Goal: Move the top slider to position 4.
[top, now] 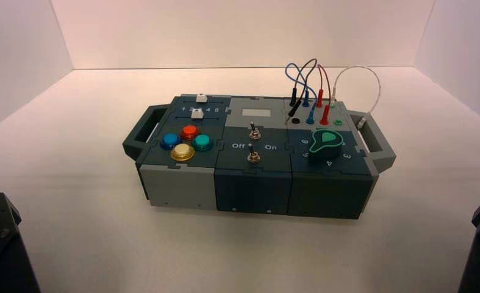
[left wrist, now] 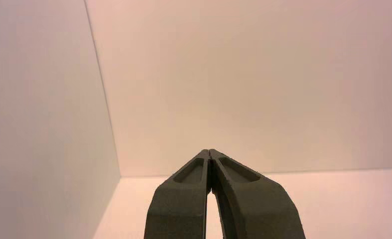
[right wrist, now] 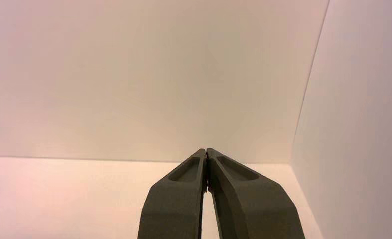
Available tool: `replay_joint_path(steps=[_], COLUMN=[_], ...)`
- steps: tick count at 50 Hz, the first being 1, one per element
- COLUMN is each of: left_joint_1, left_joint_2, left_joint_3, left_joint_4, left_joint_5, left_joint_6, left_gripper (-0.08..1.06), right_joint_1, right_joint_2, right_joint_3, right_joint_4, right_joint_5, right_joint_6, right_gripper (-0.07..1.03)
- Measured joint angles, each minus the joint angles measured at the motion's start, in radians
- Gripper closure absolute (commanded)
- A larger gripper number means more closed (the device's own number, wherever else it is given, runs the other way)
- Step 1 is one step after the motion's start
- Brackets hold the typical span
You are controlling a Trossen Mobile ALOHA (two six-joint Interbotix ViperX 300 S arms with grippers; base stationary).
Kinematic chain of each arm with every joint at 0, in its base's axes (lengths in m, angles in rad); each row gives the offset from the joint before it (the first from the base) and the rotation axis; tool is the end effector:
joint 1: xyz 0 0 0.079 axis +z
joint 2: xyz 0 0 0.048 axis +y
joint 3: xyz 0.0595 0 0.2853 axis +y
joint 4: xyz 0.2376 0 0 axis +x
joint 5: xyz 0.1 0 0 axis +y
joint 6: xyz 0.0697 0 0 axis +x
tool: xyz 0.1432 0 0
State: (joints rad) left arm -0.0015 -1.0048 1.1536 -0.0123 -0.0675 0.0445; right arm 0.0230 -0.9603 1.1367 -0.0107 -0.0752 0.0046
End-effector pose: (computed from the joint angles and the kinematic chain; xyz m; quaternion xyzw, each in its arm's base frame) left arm 0.3372 -0.0003 0.2629 0.0161 0.0406 -0.0010 0.9990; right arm 0.3444 0.0081 0.2586 -0.0036 0.0505 0.0120 0.9986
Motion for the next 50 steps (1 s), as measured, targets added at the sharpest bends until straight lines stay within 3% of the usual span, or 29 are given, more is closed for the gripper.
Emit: replay_joint_path(steps=[10,22,30,44,50], left_joint_1=[-0.020,-0.110,-0.110,-0.115,-0.117], left_joint_2=[0.000,0.040,0.072,0.104,0.109], left_joint_3=[-0.041,-0.107,-0.156,-0.235,-0.255], left_joint_4=[-0.015,-0.025,-0.026,-0.028,-0.028], left_joint_5=[0.149,0.331,0.463,0.701,0.788], left_joint_6=[-0.003,-0.005,-0.005,-0.006,-0.006], left_gripper=[1.01,1.01,1.01,1.01,1.01], right_joint_1=[0.014,0.121,0.209,0.232,0.278], right_joint_2=[0.006,0.011,0.035,0.127,0.178], right_joint_3=[-0.026,-0.054,-0.078,-0.118,-0.138], right_joint_4=[0.012,0.046,0.064,0.107,0.109], right_joint_5=[0.077,0.189,0.281,0.391,0.422], right_joint_6=[0.014,0.020,0.020,0.020,0.014], right_gripper=[0.99,0.99,0.99,0.98,0.98])
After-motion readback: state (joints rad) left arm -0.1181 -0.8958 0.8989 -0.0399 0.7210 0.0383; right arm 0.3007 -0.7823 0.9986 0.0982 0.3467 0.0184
